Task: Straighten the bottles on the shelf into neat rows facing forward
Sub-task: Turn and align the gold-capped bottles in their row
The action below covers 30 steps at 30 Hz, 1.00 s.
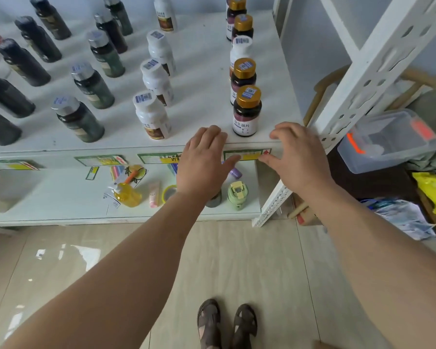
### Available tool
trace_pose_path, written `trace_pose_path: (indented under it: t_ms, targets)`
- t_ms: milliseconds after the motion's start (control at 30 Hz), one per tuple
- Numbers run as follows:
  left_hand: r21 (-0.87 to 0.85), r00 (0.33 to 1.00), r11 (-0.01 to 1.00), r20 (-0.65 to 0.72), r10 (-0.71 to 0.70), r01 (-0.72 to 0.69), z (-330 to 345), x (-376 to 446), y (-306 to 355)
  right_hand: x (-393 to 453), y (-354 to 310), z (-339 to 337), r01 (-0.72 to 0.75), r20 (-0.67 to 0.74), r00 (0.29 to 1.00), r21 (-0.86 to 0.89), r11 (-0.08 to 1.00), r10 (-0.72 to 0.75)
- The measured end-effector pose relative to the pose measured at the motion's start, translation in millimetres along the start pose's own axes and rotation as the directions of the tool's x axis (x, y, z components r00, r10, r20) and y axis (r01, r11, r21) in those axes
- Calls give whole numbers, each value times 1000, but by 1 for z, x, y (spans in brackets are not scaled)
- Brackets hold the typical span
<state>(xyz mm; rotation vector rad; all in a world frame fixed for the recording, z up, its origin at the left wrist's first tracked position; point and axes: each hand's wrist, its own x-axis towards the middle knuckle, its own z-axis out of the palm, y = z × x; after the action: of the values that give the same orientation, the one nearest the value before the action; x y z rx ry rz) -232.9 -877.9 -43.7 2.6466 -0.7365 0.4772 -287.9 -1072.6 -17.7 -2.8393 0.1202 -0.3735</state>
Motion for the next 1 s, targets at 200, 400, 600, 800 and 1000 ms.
trace_pose_path:
  t_ms: [200, 400, 600, 800, 1000]
  targets:
    - [-4, 987, 998, -142, 69, -70, 14, -1, -7, 0, 3, 5, 2, -64, 998, -8, 1000, -3]
    - [-15, 992, 999, -121, 41, -43, 13, -3, -2, -2, 4, 5, 12, -68, 998, -11, 1000, -13]
    - [-35, 995, 996, 61, -83, 85, -8, -3, 11, -3, -1, -6, -47, 46, 998, 53, 998, 44]
    - [-153, 940, 943, 224, -258, 295, -29, 14, 27, 23, -24, -41, -214, 91, 977, 392, 895, 194]
    - [-281, 870, 844, 340, -357, 456, -32, 36, 33, 59, -43, -52, -274, 232, 956, 492, 826, 179]
